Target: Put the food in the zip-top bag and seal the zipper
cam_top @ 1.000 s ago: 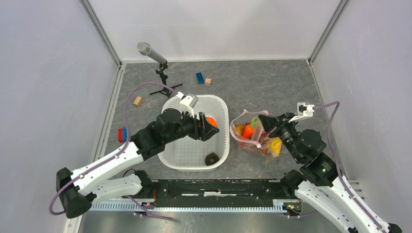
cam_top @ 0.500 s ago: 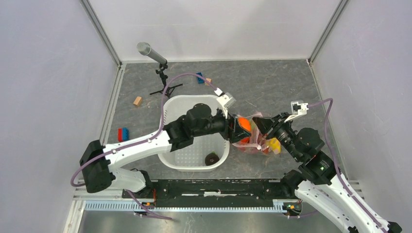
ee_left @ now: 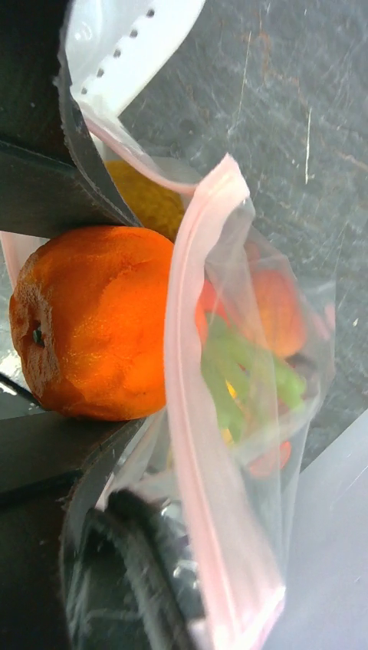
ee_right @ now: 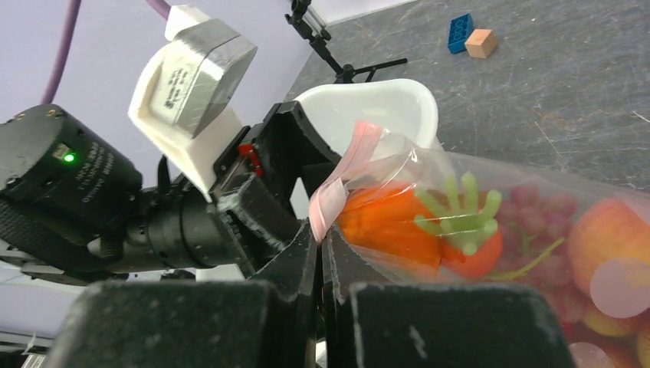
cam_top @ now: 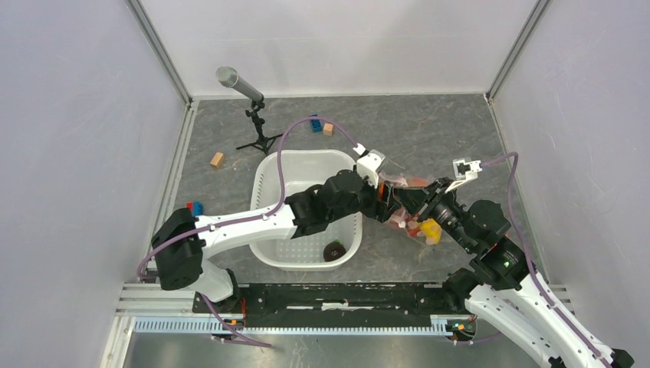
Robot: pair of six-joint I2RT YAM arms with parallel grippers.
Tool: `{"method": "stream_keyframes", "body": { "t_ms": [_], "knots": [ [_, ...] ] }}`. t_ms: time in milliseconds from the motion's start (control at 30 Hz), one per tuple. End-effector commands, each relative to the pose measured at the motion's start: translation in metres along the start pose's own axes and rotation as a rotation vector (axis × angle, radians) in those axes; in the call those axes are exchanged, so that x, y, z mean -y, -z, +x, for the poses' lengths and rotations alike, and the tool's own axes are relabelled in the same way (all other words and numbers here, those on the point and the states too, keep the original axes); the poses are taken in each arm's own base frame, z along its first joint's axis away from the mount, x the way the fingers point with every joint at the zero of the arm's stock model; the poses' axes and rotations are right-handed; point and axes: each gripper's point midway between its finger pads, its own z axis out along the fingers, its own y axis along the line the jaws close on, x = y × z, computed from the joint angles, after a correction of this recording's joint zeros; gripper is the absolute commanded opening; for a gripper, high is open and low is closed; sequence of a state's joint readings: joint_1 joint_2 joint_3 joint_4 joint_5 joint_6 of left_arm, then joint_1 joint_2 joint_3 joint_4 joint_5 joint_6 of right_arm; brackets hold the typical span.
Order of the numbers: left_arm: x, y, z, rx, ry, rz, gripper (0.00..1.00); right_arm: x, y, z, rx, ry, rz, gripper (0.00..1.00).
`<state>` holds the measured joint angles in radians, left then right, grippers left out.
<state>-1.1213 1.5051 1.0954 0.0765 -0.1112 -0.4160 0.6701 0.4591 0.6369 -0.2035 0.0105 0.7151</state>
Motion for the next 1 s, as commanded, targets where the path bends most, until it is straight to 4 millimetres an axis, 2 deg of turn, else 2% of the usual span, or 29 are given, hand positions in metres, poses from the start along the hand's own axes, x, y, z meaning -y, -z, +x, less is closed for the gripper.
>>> {"method": "stream_keyframes", "body": {
  "t_ms": [0, 133, 200, 267, 333, 367, 533, 633, 800, 900, 967],
  "knots": [
    [-0.018, -0.01, -0.041, 0.133, -0.042, -0.13, 0.45, -0.072, 0.027, -0.058, 0.147, -0.058, -0.264, 0.03],
    [-0.005, -0.021, -0.053, 0.149, -0.024, -0.089, 0.51, -0.078, 0.034, -0.065, 0.166, -0.065, -0.282, 0.03],
    [0.015, -0.02, -0.063, 0.185, -0.021, 0.014, 0.54, -0.078, 0.034, -0.065, 0.162, -0.066, -0.281, 0.03],
    [0.043, -0.015, -0.072, 0.22, -0.039, 0.168, 0.56, -0.076, 0.034, -0.065, 0.167, -0.076, -0.271, 0.03],
    [0.079, -0.007, -0.07, 0.201, -0.086, 0.37, 0.56, -0.072, 0.036, -0.068, 0.194, -0.09, -0.257, 0.03],
    [0.09, -0.004, -0.068, 0.19, -0.095, 0.435, 0.57, -0.07, 0.037, -0.07, 0.21, -0.098, -0.25, 0.03],
    [0.129, 0.01, -0.053, 0.158, -0.107, 0.711, 0.58, -0.062, 0.042, -0.076, 0.269, -0.138, -0.229, 0.03],
    [0.134, 0.022, -0.062, 0.238, -0.108, 0.759, 0.58, -0.059, 0.04, -0.071, 0.253, -0.151, -0.216, 0.03],
    [0.127, 0.035, -0.083, 0.338, -0.136, 0.716, 0.61, -0.052, 0.033, -0.058, 0.206, -0.157, -0.197, 0.03],
    [0.128, 0.044, -0.092, 0.385, -0.154, 0.723, 0.64, -0.059, 0.026, -0.051, 0.172, -0.149, -0.24, 0.03],
    [0.134, 0.05, -0.09, 0.381, -0.185, 0.768, 0.65, -0.064, 0.02, -0.046, 0.148, -0.145, -0.27, 0.03]
  ]
}}
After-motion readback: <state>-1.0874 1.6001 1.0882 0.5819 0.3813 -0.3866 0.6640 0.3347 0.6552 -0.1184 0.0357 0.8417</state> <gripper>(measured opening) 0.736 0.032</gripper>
